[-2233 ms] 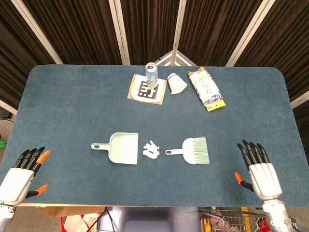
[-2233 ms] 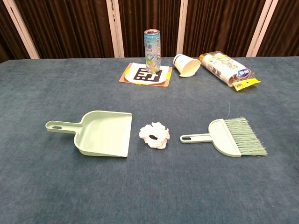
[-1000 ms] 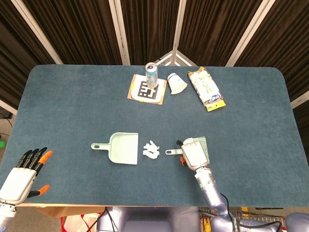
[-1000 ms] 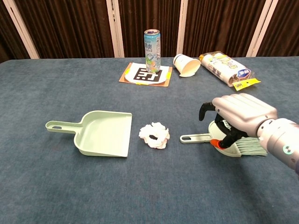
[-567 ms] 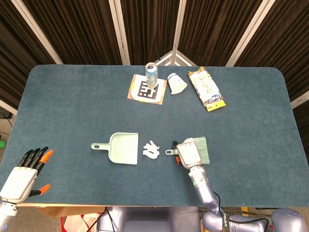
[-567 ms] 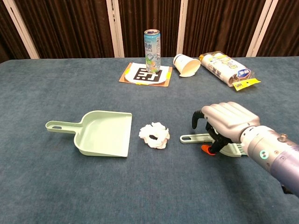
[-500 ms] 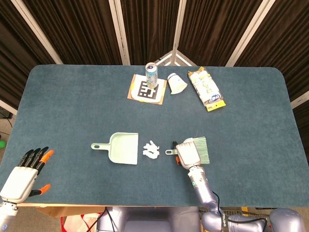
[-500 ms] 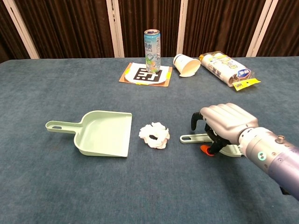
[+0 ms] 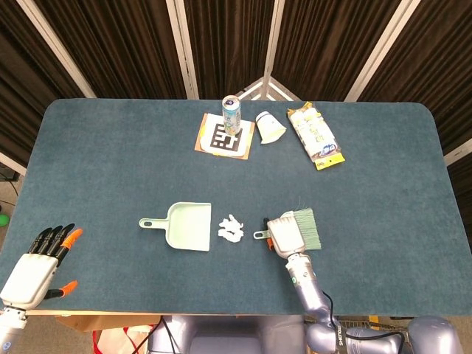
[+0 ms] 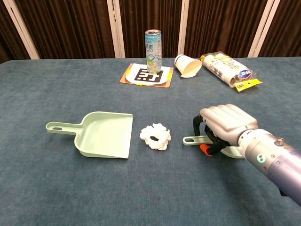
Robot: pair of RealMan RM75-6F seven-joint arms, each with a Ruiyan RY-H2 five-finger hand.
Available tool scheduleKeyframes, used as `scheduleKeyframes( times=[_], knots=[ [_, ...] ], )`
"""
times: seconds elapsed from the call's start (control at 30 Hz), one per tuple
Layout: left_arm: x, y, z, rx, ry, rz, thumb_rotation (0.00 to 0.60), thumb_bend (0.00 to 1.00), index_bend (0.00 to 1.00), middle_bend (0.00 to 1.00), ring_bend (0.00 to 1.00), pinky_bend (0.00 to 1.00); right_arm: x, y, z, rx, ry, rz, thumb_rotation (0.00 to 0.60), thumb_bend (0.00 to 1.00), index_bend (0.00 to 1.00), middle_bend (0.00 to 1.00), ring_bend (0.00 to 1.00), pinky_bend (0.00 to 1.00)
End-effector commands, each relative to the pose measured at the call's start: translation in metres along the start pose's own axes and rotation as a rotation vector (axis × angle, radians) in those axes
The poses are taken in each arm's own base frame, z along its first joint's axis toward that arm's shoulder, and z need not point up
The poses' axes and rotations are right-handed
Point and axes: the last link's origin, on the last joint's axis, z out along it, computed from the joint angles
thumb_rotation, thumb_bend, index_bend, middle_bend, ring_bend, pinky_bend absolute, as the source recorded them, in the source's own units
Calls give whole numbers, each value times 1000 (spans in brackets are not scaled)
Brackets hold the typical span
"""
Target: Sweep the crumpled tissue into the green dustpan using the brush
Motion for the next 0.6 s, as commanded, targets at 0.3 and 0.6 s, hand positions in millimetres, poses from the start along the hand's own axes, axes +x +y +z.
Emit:
scheduleKeyframes(
  times=[0.3, 0.6],
  knots=[
    [-1, 9, 2, -18, -15, 11, 600, 0, 0, 0, 0, 0, 42, 5, -3, 11, 71, 100, 600, 529, 823, 821, 829, 795],
    [15, 51, 46, -77, -29, 60, 600, 177, 106, 84, 112, 237, 62, 9, -8, 10, 78, 142, 600, 529, 823, 821, 829, 795]
  ],
)
